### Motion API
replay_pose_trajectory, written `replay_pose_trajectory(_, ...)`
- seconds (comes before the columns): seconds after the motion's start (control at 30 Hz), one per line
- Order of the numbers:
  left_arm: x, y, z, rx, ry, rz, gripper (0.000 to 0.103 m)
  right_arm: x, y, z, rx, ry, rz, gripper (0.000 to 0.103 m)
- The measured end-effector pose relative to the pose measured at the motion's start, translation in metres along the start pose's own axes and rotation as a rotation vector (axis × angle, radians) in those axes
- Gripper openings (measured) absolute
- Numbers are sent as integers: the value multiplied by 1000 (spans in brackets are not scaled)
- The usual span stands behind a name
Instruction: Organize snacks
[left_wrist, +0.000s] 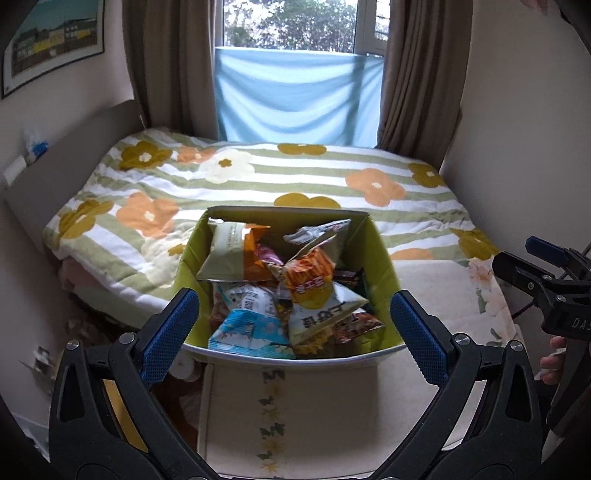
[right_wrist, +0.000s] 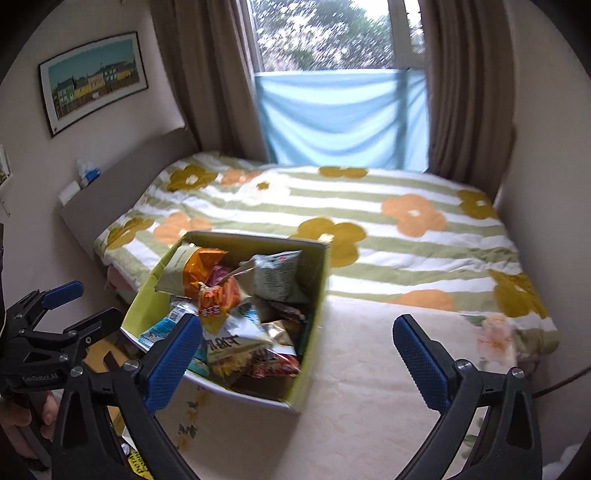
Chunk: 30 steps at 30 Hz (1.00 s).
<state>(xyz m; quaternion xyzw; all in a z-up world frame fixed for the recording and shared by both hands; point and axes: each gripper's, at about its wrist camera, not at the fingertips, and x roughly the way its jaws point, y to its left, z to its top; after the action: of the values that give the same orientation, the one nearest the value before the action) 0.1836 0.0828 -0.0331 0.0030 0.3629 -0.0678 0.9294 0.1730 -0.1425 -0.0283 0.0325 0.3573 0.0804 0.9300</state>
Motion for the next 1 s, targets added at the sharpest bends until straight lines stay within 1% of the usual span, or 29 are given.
replay_pose_trajectory(0.13,-44,-34,-14,15,-86,5,103,-57,-19,-22,33,-58,-59,103)
replay_pose_trajectory(0.2,-66,-47,-23,18,-130,19,103,-75,-21,-32,23,-69,-111,103)
replay_pose_trajectory(0.27,-86,-58,-32,23,-167,28,103,-93,-25,-44,16,-92,-145,103)
replay_pose_trajectory(0.43,-118,-78,-55,56,-218,65,103,-123,-28,-67,17,-128,-190,103)
replay_pose_trajectory(0.53,-126,-81,-65,54,-227,69,103,-136,-29,-74,31,-148,-212,103)
replay_pose_trajectory(0.63,-130,-80,-71,48,-221,66,103,-142,-30,-79,43,-149,-224,103)
replay_pose_trajectory(0.73,-132,-77,-72,46,-224,63,103,-145,-28,-80,50,-150,-246,103)
replay_pose_trajectory(0.83,-134,-73,-69,38,-222,52,103,-146,-29,-79,69,-151,-250,103)
replay_pose_trajectory(1.0,-134,-69,-66,48,-231,61,103,-149,-26,-80,69,-166,-271,103)
